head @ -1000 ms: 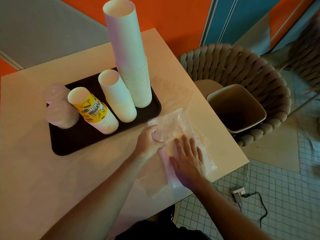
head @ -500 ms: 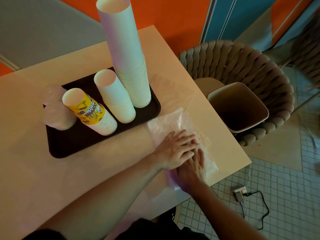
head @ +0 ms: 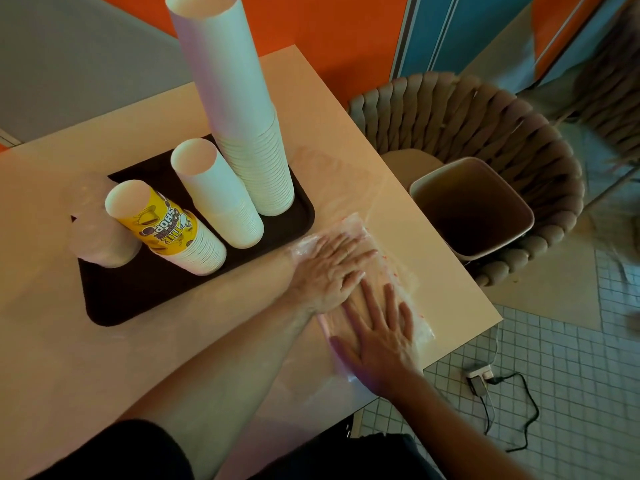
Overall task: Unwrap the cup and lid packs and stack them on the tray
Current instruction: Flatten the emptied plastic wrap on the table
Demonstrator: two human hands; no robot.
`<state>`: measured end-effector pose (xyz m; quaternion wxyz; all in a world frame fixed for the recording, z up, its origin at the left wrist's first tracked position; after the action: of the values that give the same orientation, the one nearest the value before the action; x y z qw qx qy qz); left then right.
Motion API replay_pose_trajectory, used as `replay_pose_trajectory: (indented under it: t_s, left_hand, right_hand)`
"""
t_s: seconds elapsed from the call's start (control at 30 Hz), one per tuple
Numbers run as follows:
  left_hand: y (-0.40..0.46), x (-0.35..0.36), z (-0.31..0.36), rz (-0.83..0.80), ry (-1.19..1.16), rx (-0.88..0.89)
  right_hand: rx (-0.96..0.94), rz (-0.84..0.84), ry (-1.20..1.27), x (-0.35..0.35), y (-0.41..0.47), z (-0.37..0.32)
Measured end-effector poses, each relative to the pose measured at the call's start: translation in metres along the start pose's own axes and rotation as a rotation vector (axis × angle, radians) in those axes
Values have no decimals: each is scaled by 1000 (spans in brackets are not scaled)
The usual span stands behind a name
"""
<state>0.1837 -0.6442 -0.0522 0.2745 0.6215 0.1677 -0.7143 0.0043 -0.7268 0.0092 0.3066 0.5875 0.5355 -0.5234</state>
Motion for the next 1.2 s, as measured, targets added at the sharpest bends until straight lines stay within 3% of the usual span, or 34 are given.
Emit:
replay_pose_trajectory:
  t_s: [0.13, 0.47, 0.6, 0.73, 0.9, 1.2]
  left_hand:
    - [10, 6, -8, 90, 34, 55]
    - [20, -11, -12, 66, 60, 32]
    - [15, -49, 10, 62, -84, -20]
    - [-12, -84, 20, 214, -306, -68]
    - [-78, -129, 7, 403, -525, -360]
    - [-236, -177, -62, 508, -609, -894]
  right_hand:
    - [-22, 0, -27, -2, -6, 2]
    - [-3, -16, -24, -8, -19, 1]
    - [7, -20, -6, -17, -18, -6]
    - [41, -6, 19, -36, -13, -20]
    - [-77, 10, 33, -56, -5, -56]
    - [-467, -76, 26, -50, 14, -203]
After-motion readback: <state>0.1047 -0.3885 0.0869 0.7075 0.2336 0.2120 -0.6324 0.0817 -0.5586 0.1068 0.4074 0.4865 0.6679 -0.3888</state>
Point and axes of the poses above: each hand's wrist, its own y-axis towards the middle knuckle, its own x-axis out of the palm, z = x × y, the point moved 1 cm from there along y, towards the middle knuckle, and after that the axes turned 14 degrees about z, right-handed, at the moved point
